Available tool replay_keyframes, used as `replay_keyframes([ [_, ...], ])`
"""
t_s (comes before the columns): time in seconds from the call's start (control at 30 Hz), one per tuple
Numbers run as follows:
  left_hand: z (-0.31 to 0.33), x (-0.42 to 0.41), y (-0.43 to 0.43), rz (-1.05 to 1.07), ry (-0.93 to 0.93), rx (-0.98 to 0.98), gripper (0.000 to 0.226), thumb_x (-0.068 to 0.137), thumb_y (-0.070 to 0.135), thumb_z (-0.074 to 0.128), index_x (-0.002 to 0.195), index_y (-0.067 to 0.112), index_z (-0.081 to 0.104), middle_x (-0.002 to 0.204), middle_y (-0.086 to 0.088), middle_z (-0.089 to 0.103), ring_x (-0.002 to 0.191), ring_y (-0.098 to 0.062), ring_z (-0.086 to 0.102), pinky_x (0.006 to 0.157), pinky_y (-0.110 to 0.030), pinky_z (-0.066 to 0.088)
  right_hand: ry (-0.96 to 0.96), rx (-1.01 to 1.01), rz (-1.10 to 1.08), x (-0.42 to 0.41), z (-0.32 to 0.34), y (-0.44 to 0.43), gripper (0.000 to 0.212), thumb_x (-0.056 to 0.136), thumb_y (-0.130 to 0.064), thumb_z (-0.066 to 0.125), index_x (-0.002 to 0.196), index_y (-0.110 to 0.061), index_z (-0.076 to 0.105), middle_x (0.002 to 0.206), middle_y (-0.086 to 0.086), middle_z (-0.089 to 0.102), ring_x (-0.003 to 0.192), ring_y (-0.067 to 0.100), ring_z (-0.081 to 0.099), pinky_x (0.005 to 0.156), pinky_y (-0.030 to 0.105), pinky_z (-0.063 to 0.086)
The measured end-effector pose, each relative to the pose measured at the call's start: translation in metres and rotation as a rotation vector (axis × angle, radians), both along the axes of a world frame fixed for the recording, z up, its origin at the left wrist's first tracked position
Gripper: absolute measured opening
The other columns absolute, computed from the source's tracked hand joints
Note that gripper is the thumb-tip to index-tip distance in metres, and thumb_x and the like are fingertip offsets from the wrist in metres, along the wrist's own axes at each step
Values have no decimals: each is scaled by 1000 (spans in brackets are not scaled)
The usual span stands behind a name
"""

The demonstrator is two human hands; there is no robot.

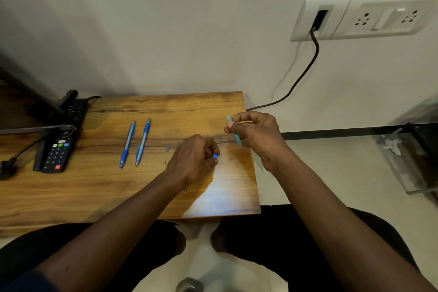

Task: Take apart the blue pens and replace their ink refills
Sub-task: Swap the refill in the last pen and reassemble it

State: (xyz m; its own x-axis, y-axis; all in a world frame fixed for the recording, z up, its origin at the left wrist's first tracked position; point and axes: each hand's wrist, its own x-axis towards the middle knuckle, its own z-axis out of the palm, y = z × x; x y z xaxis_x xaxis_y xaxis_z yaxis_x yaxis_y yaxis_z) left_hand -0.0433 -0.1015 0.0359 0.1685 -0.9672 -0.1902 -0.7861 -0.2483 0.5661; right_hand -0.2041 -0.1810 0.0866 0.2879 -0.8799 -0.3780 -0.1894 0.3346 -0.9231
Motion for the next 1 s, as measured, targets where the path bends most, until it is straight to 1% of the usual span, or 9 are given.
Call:
replay_keyframes([
  [0.3, 2, 4, -4, 73, 66, 82, 24, 81, 16, 89, 98, 26, 75, 89, 10, 73, 86, -5, 69, 81, -31, 60, 46, 6, 44, -2, -3, -5, 10, 86, -18, 83, 89, -21, 75, 98, 6, 76, 83, 12, 66, 63, 25, 49],
  [0.5, 5, 6, -3, 81, 64, 100, 30, 80, 20, 90, 104, 24, 73, 92, 9, 71, 87, -7, 68, 82, -32, 60, 90, 22, 88, -1, -2, -5, 14, 87, -19, 82, 98, -16, 76, 99, 6, 75, 82, 10, 64, 60, 22, 47],
  [0.6, 11, 13, -3, 145, 81, 58, 21, 87, 27, 84, 104, 28, 71, 90, 9, 72, 87, -7, 69, 77, -31, 59, 109, 35, 123, 0, 0, -3, 16, 88, -16, 80, 103, -12, 75, 101, 9, 77, 78, 11, 64, 56, 18, 46],
  [0.63, 16, 16, -3, 197, 136, 27, 16, 90, 29, 82, 102, 28, 71, 88, 8, 73, 84, -6, 70, 73, -28, 58, 103, 38, 128, 1, 2, -2, 15, 88, -14, 80, 103, -11, 76, 100, 11, 77, 75, 12, 64, 53, 16, 46],
  [0.7, 28, 21, -3, 325, 376, -17, 8, 94, 28, 78, 100, 23, 75, 87, 2, 78, 82, -11, 75, 72, -27, 60, 84, 32, 134, 3, 6, 0, 12, 89, -11, 78, 101, -11, 77, 96, 11, 75, 71, 15, 61, 51, 15, 46],
  [0.77, 43, 24, -3, 427, 697, -37, 13, 97, 23, 74, 106, 13, 77, 95, -8, 80, 92, -22, 78, 78, -32, 65, 73, 12, 142, 7, 13, 1, 10, 90, -11, 77, 100, -11, 78, 89, 7, 71, 71, 16, 59, 52, 16, 47],
  [0.83, 55, 25, -1, 463, 915, -58, 19, 99, 18, 71, 112, 5, 75, 103, -16, 80, 94, -26, 77, 79, -32, 65, 102, -48, 164, 13, 18, 2, 7, 91, -14, 76, 96, -17, 78, 85, 4, 70, 71, 15, 59, 59, 23, 49],
  [0.93, 64, 25, 4, 425, 1029, -67, 19, 99, 15, 69, 112, 4, 76, 107, -20, 79, 93, -24, 76, 84, -34, 64, 191, -210, 207, 23, 24, 6, 3, 89, -22, 77, 88, -25, 77, 80, -1, 70, 73, 15, 62, 71, 40, 55],
  [1.0, 66, 27, 8, 399, 1055, -69, 16, 99, 14, 68, 108, 4, 77, 108, -21, 78, 92, -23, 75, 84, -34, 64, 248, -300, 240, 28, 29, 10, 2, 88, -27, 78, 88, -27, 75, 83, -2, 72, 76, 14, 64, 72, 39, 56],
])
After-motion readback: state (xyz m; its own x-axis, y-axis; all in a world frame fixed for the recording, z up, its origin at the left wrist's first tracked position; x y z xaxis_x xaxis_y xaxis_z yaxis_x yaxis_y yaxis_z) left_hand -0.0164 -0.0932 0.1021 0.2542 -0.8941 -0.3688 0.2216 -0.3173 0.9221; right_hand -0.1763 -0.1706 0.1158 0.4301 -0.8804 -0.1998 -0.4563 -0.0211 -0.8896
